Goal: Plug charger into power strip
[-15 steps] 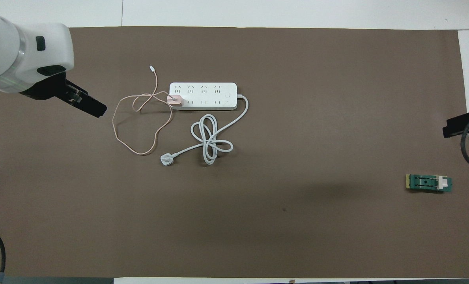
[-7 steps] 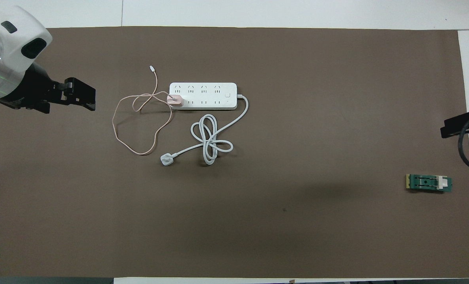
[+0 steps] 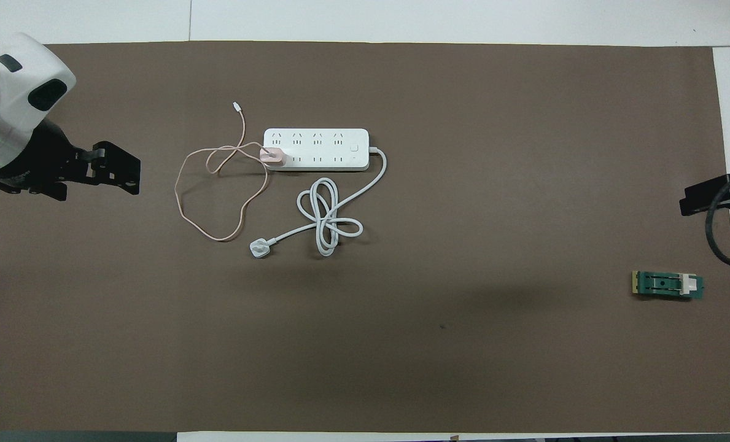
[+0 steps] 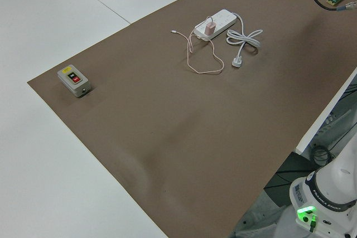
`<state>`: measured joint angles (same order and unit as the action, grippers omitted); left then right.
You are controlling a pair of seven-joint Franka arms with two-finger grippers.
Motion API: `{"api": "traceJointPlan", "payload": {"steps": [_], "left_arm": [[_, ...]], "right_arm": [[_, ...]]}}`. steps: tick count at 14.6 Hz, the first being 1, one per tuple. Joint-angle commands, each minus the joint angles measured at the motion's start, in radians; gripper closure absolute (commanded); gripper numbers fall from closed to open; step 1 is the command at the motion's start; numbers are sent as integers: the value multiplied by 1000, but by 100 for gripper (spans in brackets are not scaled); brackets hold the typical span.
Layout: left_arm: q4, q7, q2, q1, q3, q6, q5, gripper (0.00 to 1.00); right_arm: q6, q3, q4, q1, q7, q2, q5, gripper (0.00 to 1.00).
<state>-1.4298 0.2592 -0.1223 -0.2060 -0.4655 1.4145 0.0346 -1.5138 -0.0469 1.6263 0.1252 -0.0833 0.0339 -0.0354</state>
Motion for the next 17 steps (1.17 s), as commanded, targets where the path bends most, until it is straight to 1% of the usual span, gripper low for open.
{"api": "traceJointPlan", "payload": {"steps": [1, 2, 4, 6, 9, 10, 12, 13, 17], "left_arm": [[-134, 12, 96, -12, 1, 17, -4, 0], [-170, 9, 113, -12, 1, 46, -4, 0], [-190, 3, 125, 5, 8, 66, -5, 0], [-201, -8, 132, 65, 121, 75, -16, 0], [-198, -162, 128, 106, 194, 87, -39, 0], [-199, -172, 131, 120, 212, 87, -39, 0], [-199, -172, 130, 141, 218, 83, -38, 0], [-201, -172, 132, 161, 249, 81, -38, 0], [-199, -173, 132, 168, 260, 80, -36, 0]], "right_arm": [[6, -5, 17, 5, 13, 21, -3, 0], [1, -5, 17, 5, 13, 21, -3, 0], [1, -5, 18, 4, 13, 21, -3, 0], [6, -5, 18, 4, 13, 21, -3, 0], [0, -5, 15, 5, 13, 21, -3, 0], [-2, -5, 14, 4, 13, 20, -3, 0], [0, -5, 15, 5, 13, 20, -3, 0], [0, -5, 15, 4, 13, 20, -3, 0], [1, -5, 15, 4, 13, 20, -3, 0]]}}
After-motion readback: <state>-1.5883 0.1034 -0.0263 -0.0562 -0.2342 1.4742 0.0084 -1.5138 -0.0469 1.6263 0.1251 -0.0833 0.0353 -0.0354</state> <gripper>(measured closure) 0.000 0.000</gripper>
